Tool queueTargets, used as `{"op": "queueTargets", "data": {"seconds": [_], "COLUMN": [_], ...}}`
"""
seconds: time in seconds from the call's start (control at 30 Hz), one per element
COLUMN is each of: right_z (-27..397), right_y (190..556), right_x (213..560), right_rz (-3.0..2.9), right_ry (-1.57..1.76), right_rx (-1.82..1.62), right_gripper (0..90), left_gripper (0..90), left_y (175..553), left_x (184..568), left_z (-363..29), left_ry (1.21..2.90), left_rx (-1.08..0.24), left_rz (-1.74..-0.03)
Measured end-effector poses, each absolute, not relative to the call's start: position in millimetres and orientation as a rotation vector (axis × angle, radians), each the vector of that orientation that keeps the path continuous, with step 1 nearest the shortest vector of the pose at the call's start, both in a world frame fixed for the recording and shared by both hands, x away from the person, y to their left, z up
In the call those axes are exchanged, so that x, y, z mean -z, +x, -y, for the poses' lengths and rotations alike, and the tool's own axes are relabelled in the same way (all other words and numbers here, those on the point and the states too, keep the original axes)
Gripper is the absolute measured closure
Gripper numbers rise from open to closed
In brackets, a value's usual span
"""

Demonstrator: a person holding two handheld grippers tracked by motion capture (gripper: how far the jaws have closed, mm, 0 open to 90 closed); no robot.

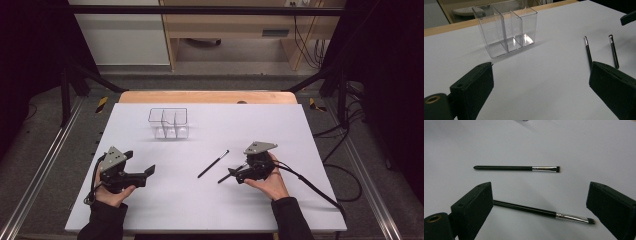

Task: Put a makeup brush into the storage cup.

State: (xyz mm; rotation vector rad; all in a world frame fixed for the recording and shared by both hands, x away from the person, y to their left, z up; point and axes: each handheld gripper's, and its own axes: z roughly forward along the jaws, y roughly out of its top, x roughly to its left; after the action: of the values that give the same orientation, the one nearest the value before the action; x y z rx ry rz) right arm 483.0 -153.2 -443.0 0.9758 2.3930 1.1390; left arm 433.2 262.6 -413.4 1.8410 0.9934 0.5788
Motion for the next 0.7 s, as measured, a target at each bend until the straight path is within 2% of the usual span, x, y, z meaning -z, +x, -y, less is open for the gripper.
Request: {"op": "queueTargets", "data": {"seconds": [0.7], "right_z": [140.4], "right_y": [492.3], "right_x": [471.8], "right_rz": [-2.529], "right_ry": [0.952], "right_rx": [-1.027], "right_gripper": [10.5], "left_gripper": [4.8], "left_y": [433.5], "left_x": [413.8], "left_z": [-261.0], "left_ry": [1.85], "left_rx": [-0.58], "left_rz": [-0.988]}}
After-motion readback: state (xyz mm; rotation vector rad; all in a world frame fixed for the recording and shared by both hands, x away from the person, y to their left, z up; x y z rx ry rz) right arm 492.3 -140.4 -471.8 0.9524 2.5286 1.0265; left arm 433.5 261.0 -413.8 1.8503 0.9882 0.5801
